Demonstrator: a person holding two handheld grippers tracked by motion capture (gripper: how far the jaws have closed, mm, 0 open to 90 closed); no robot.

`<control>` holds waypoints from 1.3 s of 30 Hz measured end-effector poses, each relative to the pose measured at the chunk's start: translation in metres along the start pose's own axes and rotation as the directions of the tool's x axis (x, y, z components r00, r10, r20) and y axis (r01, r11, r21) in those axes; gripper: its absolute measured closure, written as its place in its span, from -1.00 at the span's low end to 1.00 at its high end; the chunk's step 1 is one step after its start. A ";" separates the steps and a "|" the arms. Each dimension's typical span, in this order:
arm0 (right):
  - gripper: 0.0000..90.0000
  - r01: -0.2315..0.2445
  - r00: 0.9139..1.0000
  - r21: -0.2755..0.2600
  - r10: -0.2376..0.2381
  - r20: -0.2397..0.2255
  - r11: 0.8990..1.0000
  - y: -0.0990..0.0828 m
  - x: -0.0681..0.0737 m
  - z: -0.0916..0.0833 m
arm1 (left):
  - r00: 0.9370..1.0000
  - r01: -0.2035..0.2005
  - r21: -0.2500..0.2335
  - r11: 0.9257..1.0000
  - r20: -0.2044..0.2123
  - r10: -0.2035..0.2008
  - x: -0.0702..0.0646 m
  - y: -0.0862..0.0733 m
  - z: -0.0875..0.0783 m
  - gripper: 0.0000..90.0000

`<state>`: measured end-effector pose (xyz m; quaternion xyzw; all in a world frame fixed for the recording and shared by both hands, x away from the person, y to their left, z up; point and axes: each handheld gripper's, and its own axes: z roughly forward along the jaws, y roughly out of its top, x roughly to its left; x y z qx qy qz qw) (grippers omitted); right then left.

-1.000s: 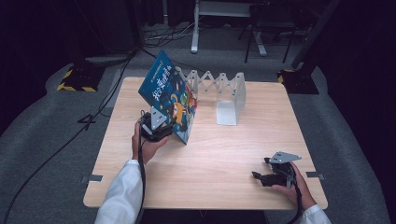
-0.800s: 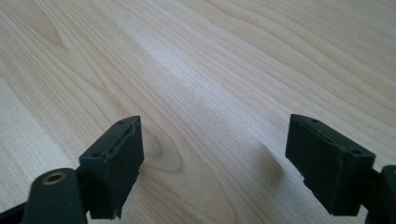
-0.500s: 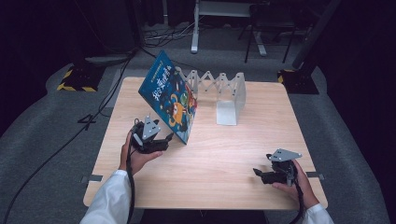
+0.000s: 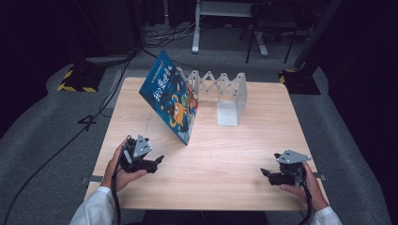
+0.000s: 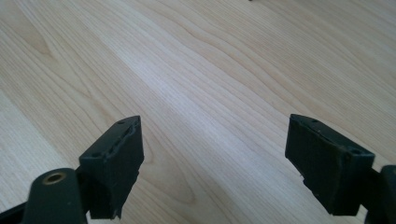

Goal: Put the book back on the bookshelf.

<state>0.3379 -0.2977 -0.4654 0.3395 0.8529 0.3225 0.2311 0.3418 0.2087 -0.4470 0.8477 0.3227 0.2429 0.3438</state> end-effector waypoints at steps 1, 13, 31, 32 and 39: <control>-0.56 0.000 1.000 0.001 0.000 0.004 1.000 -0.002 -0.001 -0.002 | 1.000 -0.002 0.009 1.000 -0.006 0.003 -0.001 -0.003 -0.001 -0.62; -0.52 -0.019 0.999 0.027 0.018 0.040 0.999 -0.029 -0.011 -0.014 | 0.998 -0.013 0.087 0.996 -0.060 0.018 -0.005 -0.036 -0.012 -0.61; -0.59 -0.251 0.966 -0.027 0.253 0.059 0.967 -0.090 -0.039 -0.026 | 0.993 0.110 0.127 0.986 -0.045 -0.105 0.006 -0.089 -0.020 -0.62; -0.59 -0.269 0.961 -0.024 0.270 0.062 0.963 -0.091 -0.041 -0.026 | 0.990 0.138 0.101 0.985 -0.026 -0.137 0.008 -0.093 -0.019 -0.63; -0.61 -0.280 0.959 -0.018 0.280 0.049 0.960 -0.091 -0.042 -0.025 | 0.969 0.244 0.102 0.965 0.017 -0.246 0.016 -0.101 -0.021 -0.62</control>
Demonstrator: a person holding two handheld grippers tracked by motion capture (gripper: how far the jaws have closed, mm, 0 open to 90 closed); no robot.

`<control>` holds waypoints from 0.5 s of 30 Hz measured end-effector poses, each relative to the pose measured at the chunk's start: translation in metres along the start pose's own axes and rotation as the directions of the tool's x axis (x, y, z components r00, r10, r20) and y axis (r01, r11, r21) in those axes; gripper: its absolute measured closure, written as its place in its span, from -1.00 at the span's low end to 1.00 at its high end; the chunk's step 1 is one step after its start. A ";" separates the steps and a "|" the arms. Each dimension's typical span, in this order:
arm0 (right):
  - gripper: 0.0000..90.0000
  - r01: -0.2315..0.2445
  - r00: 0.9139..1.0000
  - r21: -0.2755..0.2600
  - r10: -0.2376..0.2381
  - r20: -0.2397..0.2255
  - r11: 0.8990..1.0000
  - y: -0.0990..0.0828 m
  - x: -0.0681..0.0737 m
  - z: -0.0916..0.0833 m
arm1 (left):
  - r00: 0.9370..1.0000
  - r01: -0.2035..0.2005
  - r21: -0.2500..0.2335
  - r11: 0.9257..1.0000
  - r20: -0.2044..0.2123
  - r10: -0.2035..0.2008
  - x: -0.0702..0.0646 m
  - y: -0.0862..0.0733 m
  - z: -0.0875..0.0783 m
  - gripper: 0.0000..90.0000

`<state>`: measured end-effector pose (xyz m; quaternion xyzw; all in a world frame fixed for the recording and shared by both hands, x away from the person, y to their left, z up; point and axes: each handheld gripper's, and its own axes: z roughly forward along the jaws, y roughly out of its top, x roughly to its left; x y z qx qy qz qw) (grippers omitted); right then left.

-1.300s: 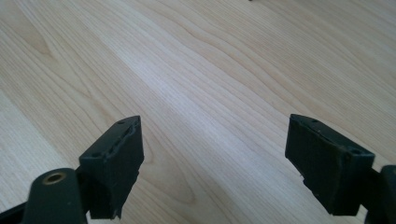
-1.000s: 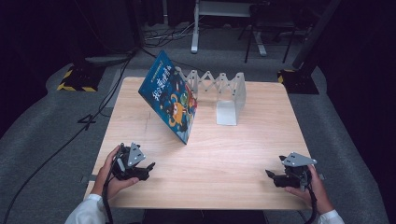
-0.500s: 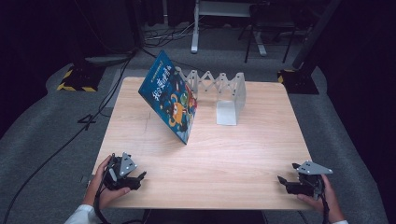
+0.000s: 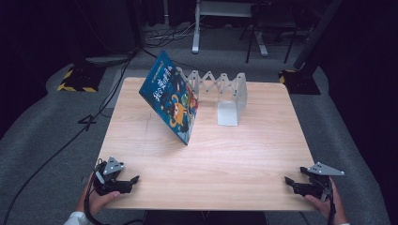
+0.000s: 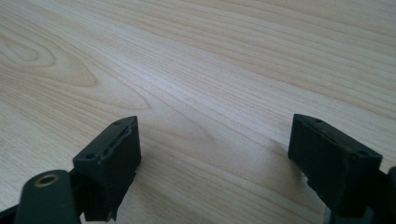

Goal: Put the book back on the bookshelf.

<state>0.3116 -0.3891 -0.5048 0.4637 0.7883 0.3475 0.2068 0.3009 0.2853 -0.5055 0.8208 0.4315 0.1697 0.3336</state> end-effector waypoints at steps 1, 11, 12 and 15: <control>-0.61 0.001 1.000 0.000 -0.001 0.002 1.000 0.000 0.000 0.000 | 1.000 0.006 0.001 1.000 0.003 -0.006 -0.001 0.000 0.000 -0.63; -0.61 -0.004 1.000 0.001 0.004 0.005 1.000 0.000 0.000 0.000 | 1.000 0.005 0.004 1.000 0.001 -0.005 -0.001 0.001 0.001 -0.64; -0.61 -0.005 1.000 0.000 0.005 0.005 1.000 0.000 0.000 0.000 | 1.000 0.005 0.004 1.000 0.000 -0.005 -0.001 0.001 0.001 -0.64; -0.61 -0.005 1.000 0.001 0.005 0.005 1.000 0.000 0.000 0.000 | 1.000 0.005 0.004 1.000 0.001 -0.005 -0.001 0.001 0.001 -0.64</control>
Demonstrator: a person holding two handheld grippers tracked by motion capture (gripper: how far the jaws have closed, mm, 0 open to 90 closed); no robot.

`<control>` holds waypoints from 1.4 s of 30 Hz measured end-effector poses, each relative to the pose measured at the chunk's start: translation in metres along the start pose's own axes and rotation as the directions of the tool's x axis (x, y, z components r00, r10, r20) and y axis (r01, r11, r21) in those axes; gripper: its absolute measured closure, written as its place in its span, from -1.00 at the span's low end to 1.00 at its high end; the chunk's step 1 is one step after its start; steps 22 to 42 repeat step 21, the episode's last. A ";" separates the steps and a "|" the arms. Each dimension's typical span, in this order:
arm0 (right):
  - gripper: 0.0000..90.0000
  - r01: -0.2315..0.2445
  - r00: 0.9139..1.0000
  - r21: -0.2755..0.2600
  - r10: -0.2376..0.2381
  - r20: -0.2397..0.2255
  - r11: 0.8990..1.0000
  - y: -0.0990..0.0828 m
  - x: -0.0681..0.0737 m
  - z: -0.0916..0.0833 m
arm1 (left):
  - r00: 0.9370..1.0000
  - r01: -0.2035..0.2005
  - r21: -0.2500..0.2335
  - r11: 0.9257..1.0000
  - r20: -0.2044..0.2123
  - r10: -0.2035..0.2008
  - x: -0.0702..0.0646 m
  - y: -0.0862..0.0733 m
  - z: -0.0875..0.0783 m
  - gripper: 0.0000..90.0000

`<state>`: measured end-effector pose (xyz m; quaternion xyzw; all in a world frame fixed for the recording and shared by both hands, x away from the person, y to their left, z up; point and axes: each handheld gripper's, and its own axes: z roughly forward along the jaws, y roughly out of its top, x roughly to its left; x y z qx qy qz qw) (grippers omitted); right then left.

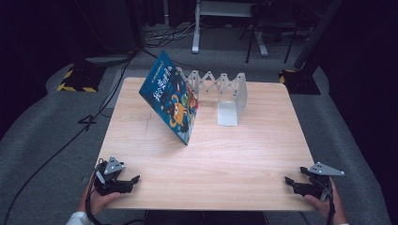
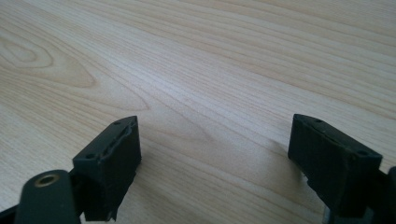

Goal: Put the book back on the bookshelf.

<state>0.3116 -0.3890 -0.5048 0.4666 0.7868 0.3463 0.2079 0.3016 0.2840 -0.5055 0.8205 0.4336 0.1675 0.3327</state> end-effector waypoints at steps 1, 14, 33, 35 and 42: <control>-0.60 -0.008 1.000 -0.001 0.008 0.004 1.000 0.000 0.000 0.000 | 1.000 0.000 0.001 1.000 -0.001 0.000 0.000 0.000 0.000 -0.64; -0.60 -0.011 1.000 -0.001 0.011 0.007 1.000 0.000 0.000 0.000 | 1.000 0.000 -0.002 1.000 -0.003 0.000 0.000 0.000 0.000 -0.64; -0.60 -0.010 1.000 -0.001 0.010 0.007 1.000 0.000 0.000 0.000 | 1.000 0.002 -0.004 1.000 -0.005 -0.003 0.000 0.000 0.001 -0.64; -0.60 -0.010 1.000 -0.001 0.010 0.007 1.000 0.000 0.000 0.000 | 1.000 0.002 -0.004 1.000 -0.005 -0.003 0.000 0.000 0.001 -0.64; -0.60 -0.010 1.000 -0.001 0.010 0.007 1.000 0.000 0.000 0.000 | 1.000 0.002 -0.004 1.000 -0.005 -0.003 0.000 0.000 0.001 -0.64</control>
